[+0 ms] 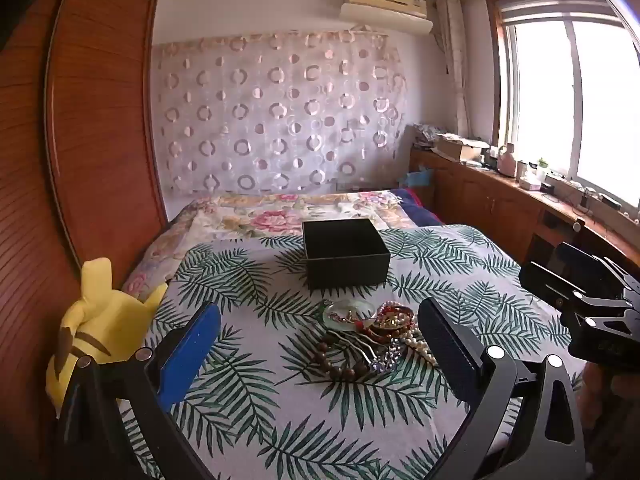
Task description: Organize jewelry
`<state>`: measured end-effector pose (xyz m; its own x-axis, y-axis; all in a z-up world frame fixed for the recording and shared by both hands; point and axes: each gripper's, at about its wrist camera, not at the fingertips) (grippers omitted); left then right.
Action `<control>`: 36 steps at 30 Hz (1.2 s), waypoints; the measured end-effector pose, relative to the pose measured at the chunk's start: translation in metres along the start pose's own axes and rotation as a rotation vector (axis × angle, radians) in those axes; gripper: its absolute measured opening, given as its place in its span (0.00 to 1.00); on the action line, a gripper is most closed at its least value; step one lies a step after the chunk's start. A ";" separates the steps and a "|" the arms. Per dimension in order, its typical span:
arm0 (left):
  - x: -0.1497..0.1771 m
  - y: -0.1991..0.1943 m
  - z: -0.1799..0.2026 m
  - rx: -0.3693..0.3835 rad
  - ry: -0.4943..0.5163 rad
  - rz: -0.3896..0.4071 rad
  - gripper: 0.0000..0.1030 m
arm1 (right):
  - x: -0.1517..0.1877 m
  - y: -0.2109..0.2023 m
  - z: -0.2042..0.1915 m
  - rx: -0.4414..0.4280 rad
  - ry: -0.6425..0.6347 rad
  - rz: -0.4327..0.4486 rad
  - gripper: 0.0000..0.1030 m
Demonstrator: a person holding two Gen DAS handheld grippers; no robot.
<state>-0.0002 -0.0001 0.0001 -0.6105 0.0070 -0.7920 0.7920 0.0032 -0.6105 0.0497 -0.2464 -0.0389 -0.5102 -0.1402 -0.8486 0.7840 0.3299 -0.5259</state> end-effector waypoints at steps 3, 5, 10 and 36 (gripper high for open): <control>0.000 0.000 0.000 -0.001 0.000 0.000 0.93 | 0.000 0.000 0.000 -0.001 -0.001 0.004 0.98; 0.000 0.001 0.000 -0.001 -0.001 0.000 0.93 | 0.000 0.000 -0.001 -0.002 -0.002 0.005 0.98; 0.000 0.000 0.000 0.000 0.000 0.003 0.93 | 0.000 0.000 0.000 -0.002 0.005 0.005 0.98; -0.009 0.009 0.005 -0.007 -0.003 0.011 0.93 | 0.001 0.001 -0.001 -0.004 0.007 0.006 0.98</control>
Point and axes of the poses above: each gripper's, at about its wrist camera, not at the fingertips, and y roughly the way its jaws point, z to its right, x to its underside, and after that the axes turned 11 degrees about -z, right-handed
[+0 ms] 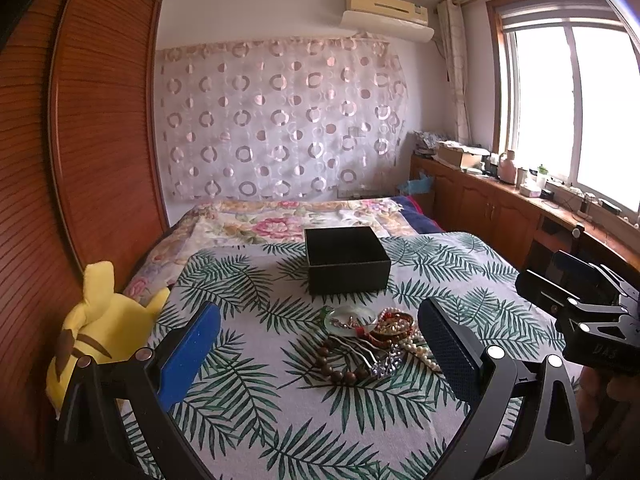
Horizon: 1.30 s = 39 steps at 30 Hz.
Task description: Organize jewelry
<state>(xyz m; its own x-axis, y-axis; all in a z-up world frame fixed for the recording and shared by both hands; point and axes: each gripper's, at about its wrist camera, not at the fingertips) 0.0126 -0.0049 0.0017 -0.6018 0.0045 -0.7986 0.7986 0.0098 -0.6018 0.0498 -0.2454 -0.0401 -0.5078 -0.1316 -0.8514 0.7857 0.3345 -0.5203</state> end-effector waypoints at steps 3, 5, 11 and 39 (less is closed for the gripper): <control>0.009 -0.009 -0.007 0.006 0.001 0.004 0.93 | 0.000 0.000 0.000 0.000 -0.001 0.000 0.98; 0.008 -0.007 -0.007 0.005 0.002 0.002 0.93 | 0.000 0.000 0.000 -0.001 0.000 0.000 0.98; 0.003 0.004 -0.008 0.006 0.003 -0.002 0.93 | 0.001 0.001 0.000 0.000 0.000 0.001 0.98; 0.004 -0.021 -0.006 0.006 0.000 0.012 0.93 | 0.001 0.001 -0.001 -0.002 0.001 0.001 0.98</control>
Point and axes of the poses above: each gripper's, at about its wrist camera, not at the fingertips, and y roughly the way its jaws point, z to its right, x to its underside, and after that the axes turned 11 degrees about -z, right-handed
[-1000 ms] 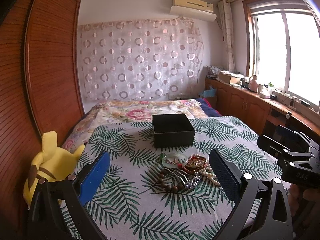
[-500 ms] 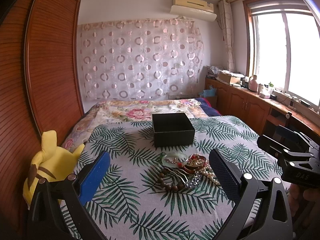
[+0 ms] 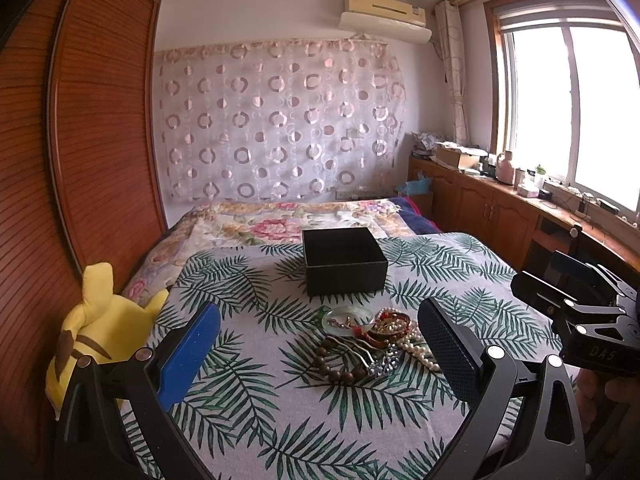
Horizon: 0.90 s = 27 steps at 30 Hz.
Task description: Organize jewelry
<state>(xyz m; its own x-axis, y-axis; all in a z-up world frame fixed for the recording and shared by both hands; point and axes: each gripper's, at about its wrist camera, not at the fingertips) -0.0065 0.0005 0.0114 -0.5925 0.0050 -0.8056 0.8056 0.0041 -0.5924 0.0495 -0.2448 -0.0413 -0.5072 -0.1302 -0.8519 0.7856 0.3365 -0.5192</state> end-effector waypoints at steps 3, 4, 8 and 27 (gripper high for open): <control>0.000 0.000 0.000 0.000 -0.001 -0.001 0.93 | 0.000 0.000 0.000 0.000 0.001 0.001 0.98; 0.000 -0.001 0.000 0.000 0.000 -0.001 0.93 | 0.000 -0.001 0.000 0.001 0.001 0.001 0.98; 0.000 -0.001 0.000 0.000 -0.001 0.002 0.93 | -0.001 -0.002 0.000 0.001 0.001 0.002 0.98; 0.001 0.010 0.003 0.040 0.007 -0.069 0.93 | 0.002 0.008 0.002 -0.015 -0.011 -0.041 0.98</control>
Point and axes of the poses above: each gripper's, at about its wrist camera, not at the fingertips, and y roughly the way its jaws point, z to its right, x to its underside, and after that the axes turned 11 degrees about -z, right-handed
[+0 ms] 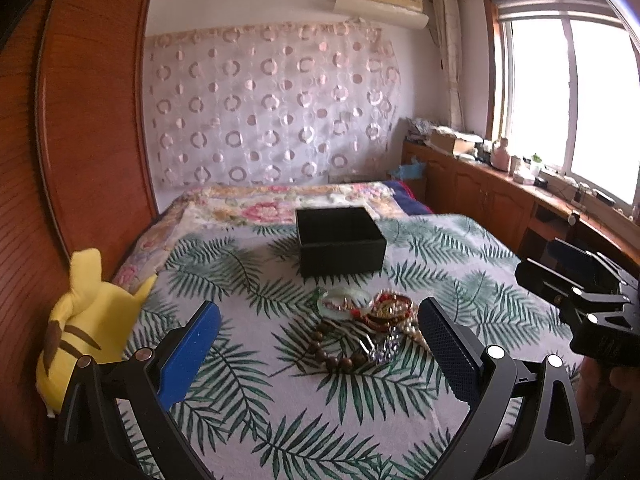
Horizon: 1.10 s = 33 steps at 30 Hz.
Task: Organize jewelry
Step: 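Lower the left tool onto the jade bangle while the right tool reaches the red bracelet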
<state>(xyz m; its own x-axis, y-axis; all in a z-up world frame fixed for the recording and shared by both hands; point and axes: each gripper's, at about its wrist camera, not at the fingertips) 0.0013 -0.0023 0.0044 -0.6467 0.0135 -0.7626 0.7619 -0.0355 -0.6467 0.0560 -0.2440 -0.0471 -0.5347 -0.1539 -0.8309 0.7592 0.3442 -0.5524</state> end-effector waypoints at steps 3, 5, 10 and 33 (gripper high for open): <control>0.004 0.014 -0.004 0.018 0.000 -0.028 0.93 | 0.005 0.010 0.005 -0.008 0.001 -0.010 0.98; 0.007 0.024 -0.006 0.027 0.000 -0.046 0.93 | 0.007 0.016 0.007 -0.011 -0.002 -0.018 0.98; 0.015 0.045 -0.009 0.045 0.007 -0.076 0.93 | 0.013 0.029 0.010 -0.027 -0.014 -0.029 0.96; -0.012 0.166 0.003 0.198 0.076 -0.297 0.79 | 0.049 0.095 0.018 -0.092 -0.061 -0.224 0.81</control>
<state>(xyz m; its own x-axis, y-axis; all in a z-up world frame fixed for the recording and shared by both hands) 0.1357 -0.0113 -0.0940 -0.8287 0.1262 -0.5453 0.5145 -0.2120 -0.8309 0.1089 -0.2358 -0.1414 -0.6608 -0.2905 -0.6921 0.5855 0.3774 -0.7174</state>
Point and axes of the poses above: each gripper's, at about its wrist camera, not at the fingertips, and y roughly the way its jaws point, z to its right, x to its underside, and after that the axes turned 11 degrees about -z, right-handed
